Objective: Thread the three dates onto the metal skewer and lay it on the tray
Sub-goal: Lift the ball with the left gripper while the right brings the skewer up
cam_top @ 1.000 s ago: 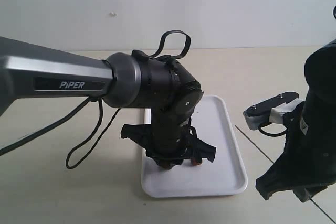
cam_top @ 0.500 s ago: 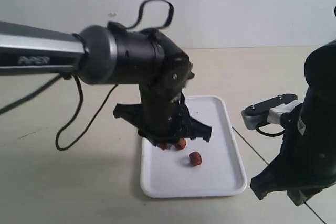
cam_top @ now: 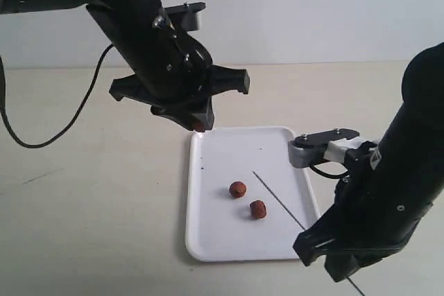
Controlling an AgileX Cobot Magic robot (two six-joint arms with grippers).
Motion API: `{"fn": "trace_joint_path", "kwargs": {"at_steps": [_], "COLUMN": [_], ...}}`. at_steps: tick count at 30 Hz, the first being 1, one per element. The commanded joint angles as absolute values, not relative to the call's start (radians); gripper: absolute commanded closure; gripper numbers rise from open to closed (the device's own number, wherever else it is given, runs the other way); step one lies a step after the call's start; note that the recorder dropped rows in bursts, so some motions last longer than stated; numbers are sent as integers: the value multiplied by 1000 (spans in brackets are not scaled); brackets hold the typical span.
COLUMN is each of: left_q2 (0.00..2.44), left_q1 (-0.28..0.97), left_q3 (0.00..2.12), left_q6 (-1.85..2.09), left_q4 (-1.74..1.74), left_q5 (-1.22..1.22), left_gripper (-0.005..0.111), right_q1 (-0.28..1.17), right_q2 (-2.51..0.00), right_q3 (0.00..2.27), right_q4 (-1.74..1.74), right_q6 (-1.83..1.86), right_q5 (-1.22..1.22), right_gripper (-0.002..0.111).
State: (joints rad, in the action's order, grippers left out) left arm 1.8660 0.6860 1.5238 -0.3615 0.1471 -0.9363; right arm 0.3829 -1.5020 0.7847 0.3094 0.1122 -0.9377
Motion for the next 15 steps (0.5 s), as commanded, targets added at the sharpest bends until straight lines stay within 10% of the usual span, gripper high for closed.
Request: {"fn": "trace_joint_path", "kwargs": {"at_steps": [1, 15], "left_q2": [1859, 1869], "left_q1": [629, 465], "left_q3": [1524, 1524], "left_q6": [-182, -35], "left_q4": [364, 580], "left_q5": [-896, -763], "left_gripper": [80, 80], "right_q1": [383, 383], "right_q2": [-1503, -1503], "right_q3": [792, 632], "right_q4": [479, 1144], "right_q6": [267, 857], "right_q5": [-871, -498], "right_gripper": [108, 108]}}
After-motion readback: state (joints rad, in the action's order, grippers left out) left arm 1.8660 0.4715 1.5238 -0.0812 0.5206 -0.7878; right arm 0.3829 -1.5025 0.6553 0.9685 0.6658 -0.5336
